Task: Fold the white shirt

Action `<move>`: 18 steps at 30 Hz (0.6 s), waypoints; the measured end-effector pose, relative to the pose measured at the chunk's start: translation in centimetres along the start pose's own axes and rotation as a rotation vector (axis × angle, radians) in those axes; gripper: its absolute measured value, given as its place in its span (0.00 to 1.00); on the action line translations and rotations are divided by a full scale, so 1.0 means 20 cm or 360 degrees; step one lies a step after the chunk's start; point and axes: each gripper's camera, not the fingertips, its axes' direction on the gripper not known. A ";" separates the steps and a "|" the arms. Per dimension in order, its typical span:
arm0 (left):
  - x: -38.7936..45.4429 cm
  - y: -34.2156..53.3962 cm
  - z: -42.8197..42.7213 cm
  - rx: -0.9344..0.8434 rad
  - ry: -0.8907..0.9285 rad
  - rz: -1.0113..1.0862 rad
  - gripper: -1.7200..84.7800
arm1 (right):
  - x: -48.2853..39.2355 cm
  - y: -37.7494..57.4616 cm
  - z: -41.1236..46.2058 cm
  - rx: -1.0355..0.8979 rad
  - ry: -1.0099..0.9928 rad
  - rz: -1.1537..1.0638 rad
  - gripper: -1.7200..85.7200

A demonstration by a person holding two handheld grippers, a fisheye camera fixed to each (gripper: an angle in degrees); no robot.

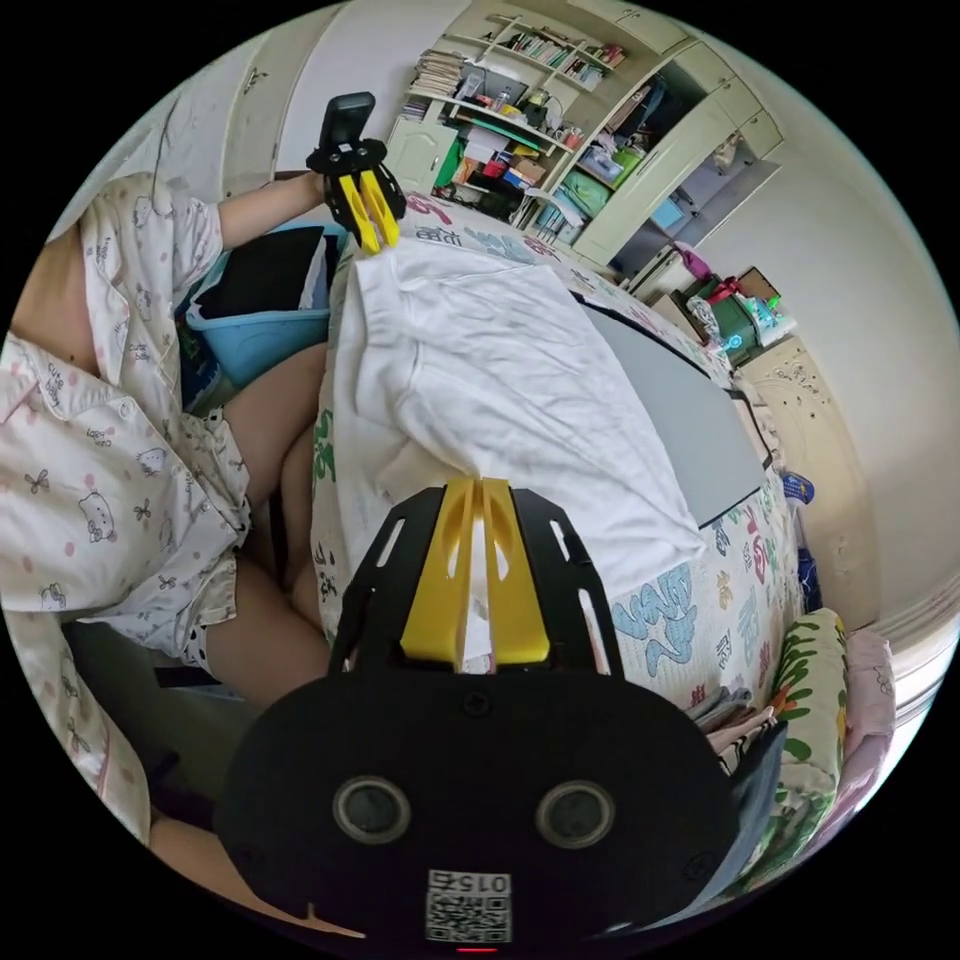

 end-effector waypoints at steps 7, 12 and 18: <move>-0.94 -0.14 -0.27 0.0502 -0.0064 -0.0353 0.04 | 1.16 -0.18 -0.44 0.0206 0.0447 0.0231 0.01; -1.73 -0.20 -0.28 0.1156 -0.0386 -0.1419 0.07 | 2.80 -0.52 -0.70 0.0548 0.0546 0.1215 0.02; -1.30 -0.06 -0.13 0.1214 0.0285 -0.1062 0.12 | 2.76 -0.03 -0.79 0.0898 -0.0358 0.1011 0.07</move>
